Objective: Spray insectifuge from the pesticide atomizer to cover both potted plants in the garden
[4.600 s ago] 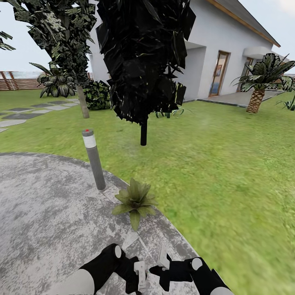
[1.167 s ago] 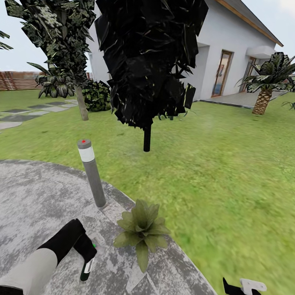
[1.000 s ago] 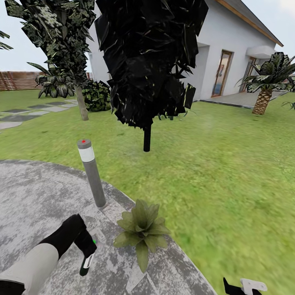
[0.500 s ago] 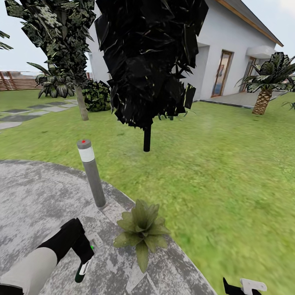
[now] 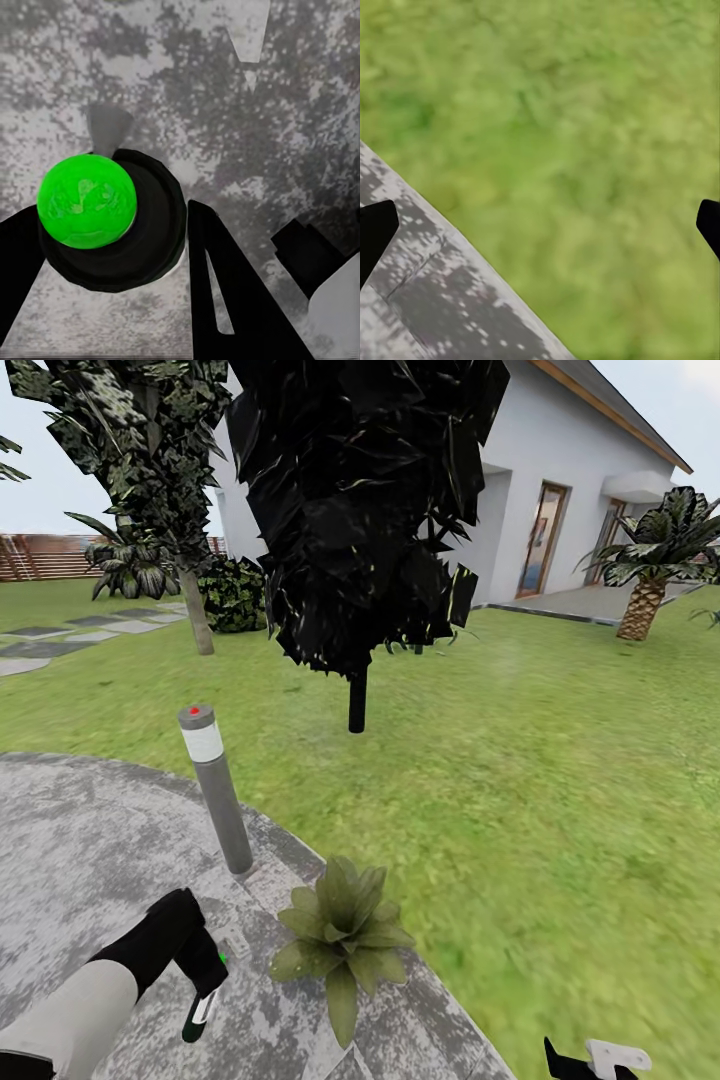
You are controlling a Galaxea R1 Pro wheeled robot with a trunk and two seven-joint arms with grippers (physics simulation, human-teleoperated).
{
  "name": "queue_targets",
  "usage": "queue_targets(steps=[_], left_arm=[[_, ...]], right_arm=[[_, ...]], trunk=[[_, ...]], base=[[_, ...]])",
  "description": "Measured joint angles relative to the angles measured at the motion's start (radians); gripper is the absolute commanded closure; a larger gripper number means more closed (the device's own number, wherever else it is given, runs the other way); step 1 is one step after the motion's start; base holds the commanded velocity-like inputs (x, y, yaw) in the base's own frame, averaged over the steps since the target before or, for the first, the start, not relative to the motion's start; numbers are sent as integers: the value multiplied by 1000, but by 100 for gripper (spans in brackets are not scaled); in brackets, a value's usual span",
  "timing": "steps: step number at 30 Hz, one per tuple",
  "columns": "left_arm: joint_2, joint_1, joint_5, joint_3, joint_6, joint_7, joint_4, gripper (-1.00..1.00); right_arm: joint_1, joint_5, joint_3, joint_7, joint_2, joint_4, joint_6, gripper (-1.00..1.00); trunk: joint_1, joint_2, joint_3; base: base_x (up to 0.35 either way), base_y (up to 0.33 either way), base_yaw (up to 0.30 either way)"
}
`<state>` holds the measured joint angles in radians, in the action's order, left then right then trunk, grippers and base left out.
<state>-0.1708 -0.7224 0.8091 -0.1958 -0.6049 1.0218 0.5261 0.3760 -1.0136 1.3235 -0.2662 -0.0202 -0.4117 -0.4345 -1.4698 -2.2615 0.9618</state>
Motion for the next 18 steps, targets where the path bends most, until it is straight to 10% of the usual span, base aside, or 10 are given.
queue_targets(steps=[18], left_arm=[[-1,63,0,1,-2,-7,-8,100]], right_arm=[[0,0,-1,0,0,2,0,-100]], trunk=[[0,0,0]], base=[[0,0,0]])
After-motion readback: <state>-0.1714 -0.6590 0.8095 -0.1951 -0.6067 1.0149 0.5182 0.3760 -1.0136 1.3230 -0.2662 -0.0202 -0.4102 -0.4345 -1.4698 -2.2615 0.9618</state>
